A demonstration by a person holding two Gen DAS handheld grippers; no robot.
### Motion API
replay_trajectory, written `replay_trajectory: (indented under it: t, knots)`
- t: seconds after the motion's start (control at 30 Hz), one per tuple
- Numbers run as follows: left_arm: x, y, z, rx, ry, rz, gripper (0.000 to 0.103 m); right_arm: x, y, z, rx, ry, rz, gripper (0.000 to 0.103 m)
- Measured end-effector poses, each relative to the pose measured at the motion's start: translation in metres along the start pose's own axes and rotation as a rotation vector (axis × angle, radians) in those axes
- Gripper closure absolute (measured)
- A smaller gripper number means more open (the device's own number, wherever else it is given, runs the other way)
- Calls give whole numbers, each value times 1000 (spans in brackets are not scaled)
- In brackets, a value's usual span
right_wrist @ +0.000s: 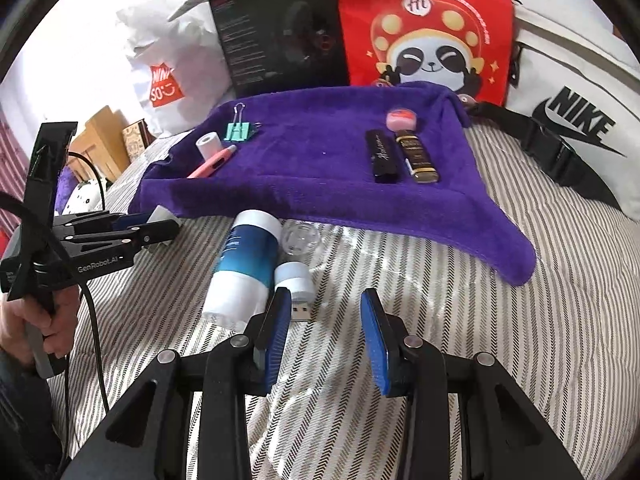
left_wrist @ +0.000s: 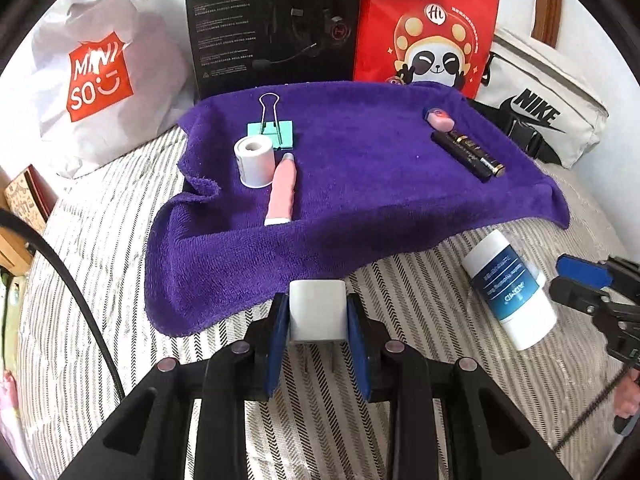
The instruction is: Organize rigid objects
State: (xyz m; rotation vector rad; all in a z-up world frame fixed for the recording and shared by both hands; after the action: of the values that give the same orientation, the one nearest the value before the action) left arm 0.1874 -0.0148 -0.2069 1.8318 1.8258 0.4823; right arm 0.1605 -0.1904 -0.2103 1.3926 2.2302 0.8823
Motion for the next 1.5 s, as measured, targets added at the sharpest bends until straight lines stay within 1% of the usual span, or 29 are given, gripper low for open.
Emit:
replay_trajectory:
  t: [0.03,0.13,0.27,0.37,0.5,0.57,0.6,0.7,0.83,0.93,1.03,1.2,1.33,1.5]
  knots:
    - [-1,-2,3,-9,17,15,76,3,1,0,-1,5,-8,66]
    - [-2,-3,1,-49,27,38,76,8,2,5,10,-3,-37,66]
    - [0,-3,1,-44,-9,6,77,14,3,15,28,-18,-71,66]
    - [1,-3,1,-42,-19,-2,77,15,3,21,38,-37,-89,66]
    - [1,-4,2,-41,-23,-4,77,18,3,29,28,-60,-114,69]
    - [1,-4,2,-39,-31,-10,77,20,4,30,26,-78,-136,72]
    - [1,-4,1,-39,-38,-15,77,21,5,30,24,-75,-140,76]
    - [2,-4,1,-38,-42,-18,77,20,5,29,24,-67,-133,76]
    - [2,-5,2,-40,-33,-11,77,9,-1,19,23,-108,-123,76]
    - [2,-5,2,-39,-34,-11,77,2,-6,18,22,-107,-99,76]
    - [2,-5,2,-40,-31,-9,77,3,-6,19,26,-121,-110,76]
    - [1,-4,2,-40,-31,-7,77,2,-6,20,22,-94,-88,74]
    - [1,-4,2,-39,-38,-9,77,1,-6,20,25,-113,-104,75]
    - [1,-4,2,-38,-45,-13,77,3,-6,20,25,-111,-102,75]
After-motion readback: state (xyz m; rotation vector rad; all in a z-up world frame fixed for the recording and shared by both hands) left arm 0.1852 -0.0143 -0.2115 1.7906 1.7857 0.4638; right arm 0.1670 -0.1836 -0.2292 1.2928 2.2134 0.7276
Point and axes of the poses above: each gripper's, at about its wrist camera, not at the fingertips, and z roughly the way its jaws point, x to its left, y to its top, the point moved 10 cm from there along z, roughly the way its jaws point, and after that the axes turned 10 degrees about -z, right-handed, at the moved point
